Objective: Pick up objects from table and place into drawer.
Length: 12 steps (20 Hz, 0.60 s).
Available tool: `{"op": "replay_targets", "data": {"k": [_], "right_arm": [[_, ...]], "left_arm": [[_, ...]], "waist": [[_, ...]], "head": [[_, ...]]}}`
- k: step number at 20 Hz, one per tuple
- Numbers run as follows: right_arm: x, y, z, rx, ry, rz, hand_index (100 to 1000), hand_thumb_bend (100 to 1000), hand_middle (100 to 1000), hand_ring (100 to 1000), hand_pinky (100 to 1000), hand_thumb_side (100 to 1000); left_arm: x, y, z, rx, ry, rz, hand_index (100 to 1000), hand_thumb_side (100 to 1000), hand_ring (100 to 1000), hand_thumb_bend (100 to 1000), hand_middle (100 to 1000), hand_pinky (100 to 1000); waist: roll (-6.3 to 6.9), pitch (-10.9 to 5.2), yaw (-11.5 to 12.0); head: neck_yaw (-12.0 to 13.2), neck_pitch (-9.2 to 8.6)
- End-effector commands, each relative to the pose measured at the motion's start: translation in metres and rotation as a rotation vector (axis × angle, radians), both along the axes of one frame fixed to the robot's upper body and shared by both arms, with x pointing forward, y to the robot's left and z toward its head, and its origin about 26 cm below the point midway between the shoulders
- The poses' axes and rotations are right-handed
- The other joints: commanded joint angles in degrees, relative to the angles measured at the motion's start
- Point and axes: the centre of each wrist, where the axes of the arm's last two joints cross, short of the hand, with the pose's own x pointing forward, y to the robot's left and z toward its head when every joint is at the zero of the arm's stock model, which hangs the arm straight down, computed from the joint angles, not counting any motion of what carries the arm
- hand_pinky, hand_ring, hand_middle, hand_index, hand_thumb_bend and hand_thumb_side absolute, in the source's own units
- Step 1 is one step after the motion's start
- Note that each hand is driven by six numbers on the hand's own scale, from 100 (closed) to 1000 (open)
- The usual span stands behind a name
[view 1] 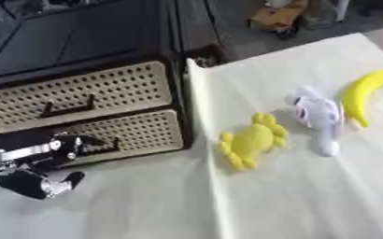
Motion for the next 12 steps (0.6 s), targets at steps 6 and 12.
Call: {"op": "replay_targets", "data": {"k": [6, 12], "right_arm": [[-0.005, 0.001, 0.008, -0.006, -0.03, -0.001, 910, 100, 776, 864, 741, 1000], [-0.005, 0.002, 0.008, -0.005, -0.031, 0.004, 910, 100, 776, 865, 741, 1000]], "left_arm": [[-0.014, 0.01, 0.033, 0.141, -0.075, 0.025, 968, 308, 100, 100, 100, 100], [-0.009, 0.009, 0.025, 0.166, -0.129, 0.081, 973, 302, 100, 100, 100, 100]], "waist": [[-0.99, -1.67, 0.0], [-0.96, -1.31, -0.4]], "head": [[-0.2, -0.37], [-0.1, -0.96]]}}
